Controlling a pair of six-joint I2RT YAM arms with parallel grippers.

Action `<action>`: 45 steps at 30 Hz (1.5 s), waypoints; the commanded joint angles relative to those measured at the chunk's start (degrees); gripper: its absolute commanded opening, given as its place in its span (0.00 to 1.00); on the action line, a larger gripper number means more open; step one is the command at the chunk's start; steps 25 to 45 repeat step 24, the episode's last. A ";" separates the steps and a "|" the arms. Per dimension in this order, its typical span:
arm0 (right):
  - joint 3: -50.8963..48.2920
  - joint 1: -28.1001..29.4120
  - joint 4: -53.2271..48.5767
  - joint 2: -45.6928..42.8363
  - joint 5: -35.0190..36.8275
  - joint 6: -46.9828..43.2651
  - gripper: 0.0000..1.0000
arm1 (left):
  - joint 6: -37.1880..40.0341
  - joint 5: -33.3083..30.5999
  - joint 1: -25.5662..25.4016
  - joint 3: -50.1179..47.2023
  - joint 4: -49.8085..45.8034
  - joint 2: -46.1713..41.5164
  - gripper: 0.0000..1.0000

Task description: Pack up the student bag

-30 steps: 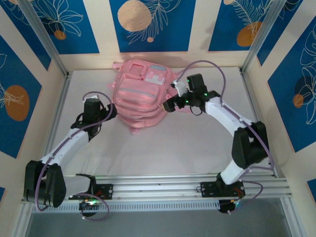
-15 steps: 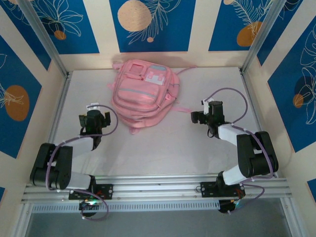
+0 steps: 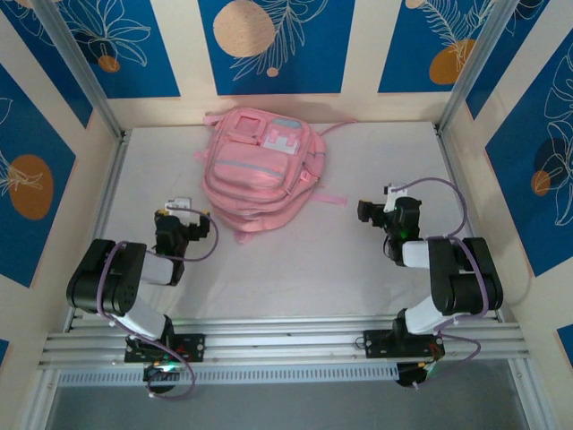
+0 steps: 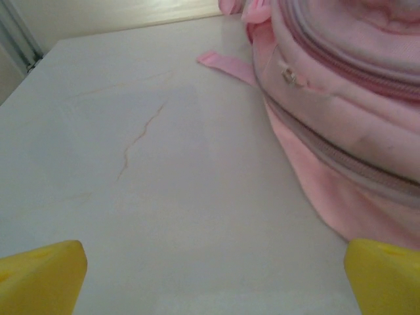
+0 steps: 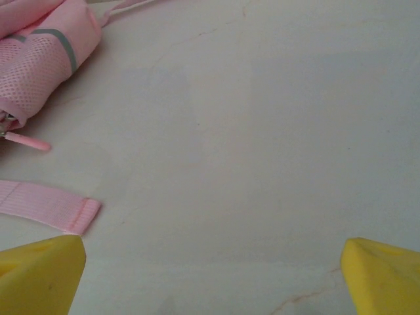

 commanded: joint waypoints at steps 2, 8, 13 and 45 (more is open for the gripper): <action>-0.20 0.24 4.84 0.09 -1.51 0.39 0.99 | 1.12 2.20 0.82 2.69 -0.34 -0.31 1.00; -0.35 0.25 5.32 0.17 -1.54 0.39 0.99 | 0.94 0.67 0.82 4.36 -3.41 -0.28 1.00; -0.35 0.25 5.26 0.14 -1.53 0.40 0.99 | 0.95 0.66 0.81 4.36 -3.50 -0.31 1.00; -0.26 0.26 5.08 0.18 -1.63 0.36 0.99 | -0.03 -1.16 0.85 4.47 -3.68 -0.26 1.00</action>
